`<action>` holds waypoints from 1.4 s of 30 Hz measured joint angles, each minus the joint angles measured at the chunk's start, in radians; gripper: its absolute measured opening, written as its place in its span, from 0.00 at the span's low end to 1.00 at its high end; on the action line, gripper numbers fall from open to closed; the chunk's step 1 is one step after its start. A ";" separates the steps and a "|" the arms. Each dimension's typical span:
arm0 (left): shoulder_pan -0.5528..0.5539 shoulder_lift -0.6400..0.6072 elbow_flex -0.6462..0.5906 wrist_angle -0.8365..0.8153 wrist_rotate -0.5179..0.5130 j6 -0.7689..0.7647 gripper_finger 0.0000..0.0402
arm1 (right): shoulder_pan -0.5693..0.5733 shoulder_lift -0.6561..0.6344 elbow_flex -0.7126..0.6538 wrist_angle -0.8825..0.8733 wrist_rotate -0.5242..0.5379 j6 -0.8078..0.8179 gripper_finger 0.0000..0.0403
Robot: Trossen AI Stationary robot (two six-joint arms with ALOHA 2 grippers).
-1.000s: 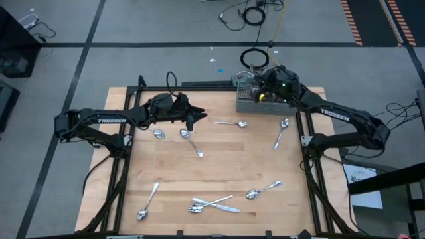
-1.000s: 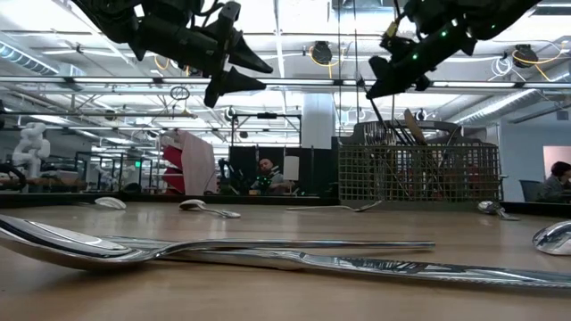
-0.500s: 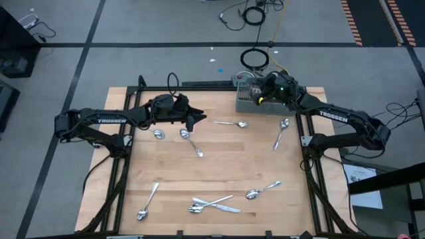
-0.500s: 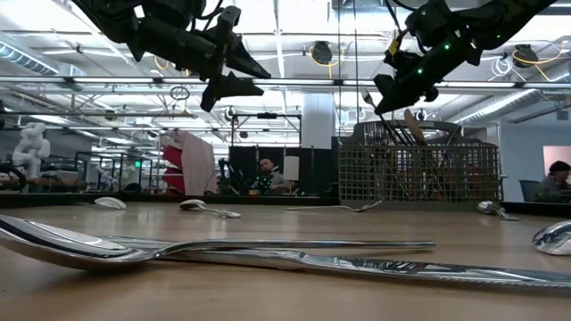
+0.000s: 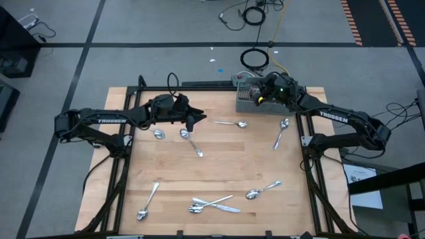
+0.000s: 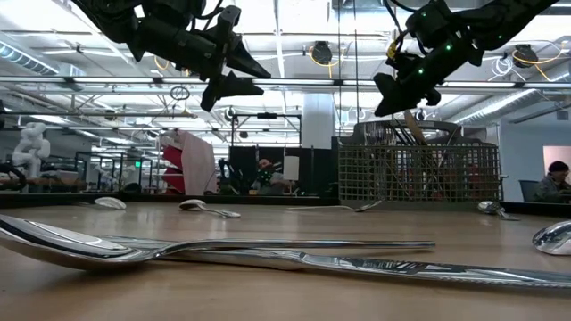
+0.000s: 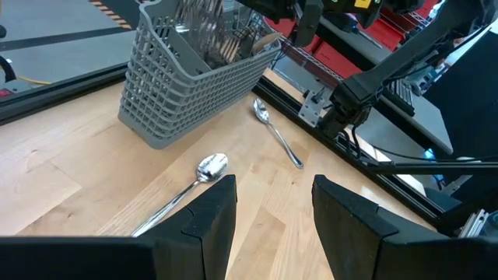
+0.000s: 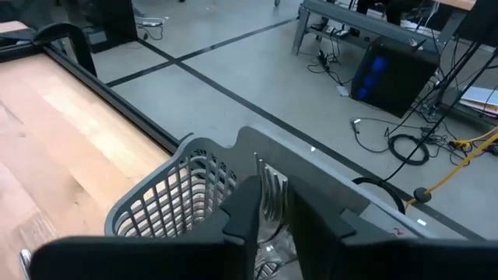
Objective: Sort silverware
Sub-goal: Put the silver fork into the gray utensil holder, then put the silver table knife into the gray utensil holder
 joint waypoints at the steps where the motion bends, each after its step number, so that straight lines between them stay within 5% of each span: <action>1: 0.000 0.000 0.000 0.000 0.000 0.000 0.43 | 0.000 0.000 0.000 0.000 0.000 0.004 0.16; 18: 0.000 0.000 0.000 0.002 0.000 -0.002 0.43 | 0.048 -0.195 0.000 0.001 -0.044 0.067 0.32; 23: 0.000 0.000 0.000 0.003 0.000 -0.001 0.43 | 0.062 -0.246 0.000 0.001 -0.152 0.142 0.31; 34: 0.000 0.000 0.000 0.003 0.001 0.097 0.43 | 0.093 -0.234 0.000 0.001 -0.591 0.437 0.31; 42: 0.000 0.000 0.000 0.002 0.130 0.177 0.43 | 0.311 -0.229 0.000 0.006 -0.464 0.492 0.31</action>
